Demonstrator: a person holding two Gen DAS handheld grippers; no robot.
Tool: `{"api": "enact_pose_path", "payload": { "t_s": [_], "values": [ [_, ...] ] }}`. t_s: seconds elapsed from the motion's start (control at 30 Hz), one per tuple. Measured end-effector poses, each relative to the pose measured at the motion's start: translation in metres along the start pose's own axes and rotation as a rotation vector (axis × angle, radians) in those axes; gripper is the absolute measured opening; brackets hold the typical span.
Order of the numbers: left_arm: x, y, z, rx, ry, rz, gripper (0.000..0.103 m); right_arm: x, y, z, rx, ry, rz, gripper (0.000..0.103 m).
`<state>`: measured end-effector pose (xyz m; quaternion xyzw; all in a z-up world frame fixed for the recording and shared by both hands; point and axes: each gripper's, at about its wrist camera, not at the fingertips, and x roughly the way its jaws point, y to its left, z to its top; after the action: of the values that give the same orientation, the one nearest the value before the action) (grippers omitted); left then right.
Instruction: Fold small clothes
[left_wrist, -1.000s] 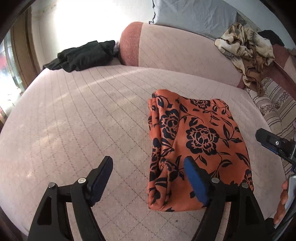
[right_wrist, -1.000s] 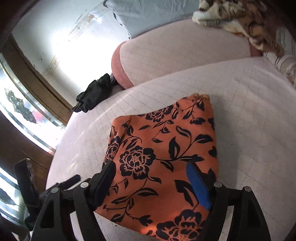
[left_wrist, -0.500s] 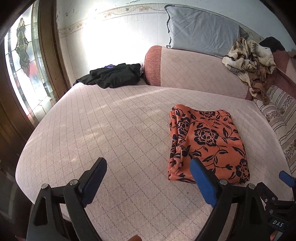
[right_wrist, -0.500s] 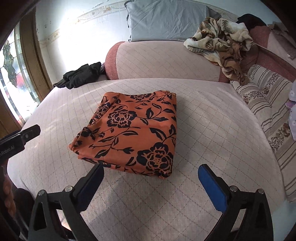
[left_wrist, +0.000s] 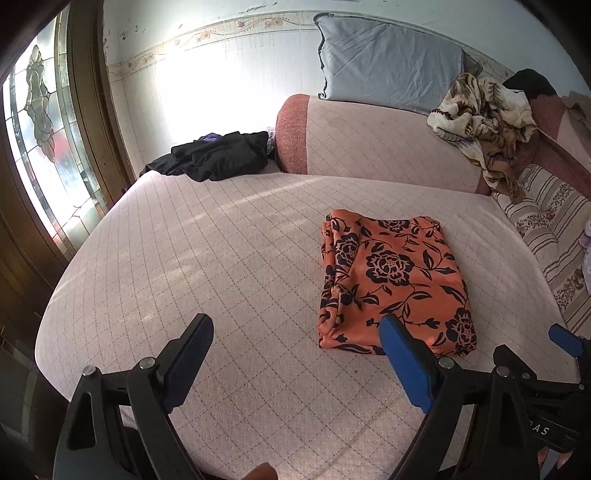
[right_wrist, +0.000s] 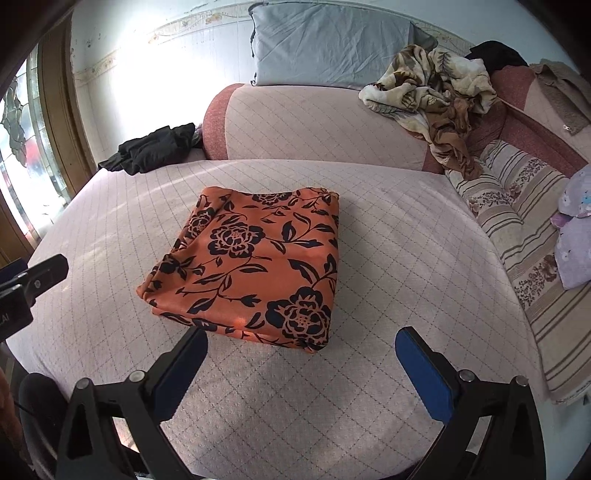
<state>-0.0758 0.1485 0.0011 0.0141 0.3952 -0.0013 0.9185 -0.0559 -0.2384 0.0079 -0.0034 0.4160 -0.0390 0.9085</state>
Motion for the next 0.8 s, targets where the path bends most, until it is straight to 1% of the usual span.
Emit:
{"api": "enact_pose_path", "payload": {
  "t_s": [0.07,0.13,0.2,0.3,0.4,0.53,0.67,0.8],
  "values": [
    [-0.001,-0.002,0.000,0.013,-0.017,0.003,0.091,0.002,0.001,-0.001,-0.003,0.002,-0.013,0.103],
    [0.000,-0.004,-0.001,0.020,-0.025,0.015,0.091,0.001,0.002,-0.003,-0.013,-0.022,-0.017,0.103],
    [0.001,-0.004,-0.002,0.019,-0.017,0.016,0.091,0.000,0.004,-0.005,-0.020,-0.033,-0.031,0.103],
    [0.002,-0.004,-0.002,0.008,-0.012,0.014,0.091,0.000,0.005,-0.003,-0.033,-0.025,-0.027,0.103],
    [0.002,-0.006,-0.003,0.028,-0.016,0.022,0.091,-0.002,0.001,0.001,-0.021,-0.042,-0.036,0.103],
    [0.006,-0.008,-0.001,0.030,0.000,0.005,0.091,0.000,0.001,0.005,-0.029,-0.036,-0.045,0.103],
    [0.008,-0.008,0.000,0.025,0.002,-0.006,0.091,-0.002,0.003,0.009,-0.029,-0.049,-0.040,0.103],
    [0.009,-0.006,0.003,0.020,0.004,-0.005,0.091,0.001,0.004,0.014,-0.043,-0.046,-0.045,0.103]
  ]
}}
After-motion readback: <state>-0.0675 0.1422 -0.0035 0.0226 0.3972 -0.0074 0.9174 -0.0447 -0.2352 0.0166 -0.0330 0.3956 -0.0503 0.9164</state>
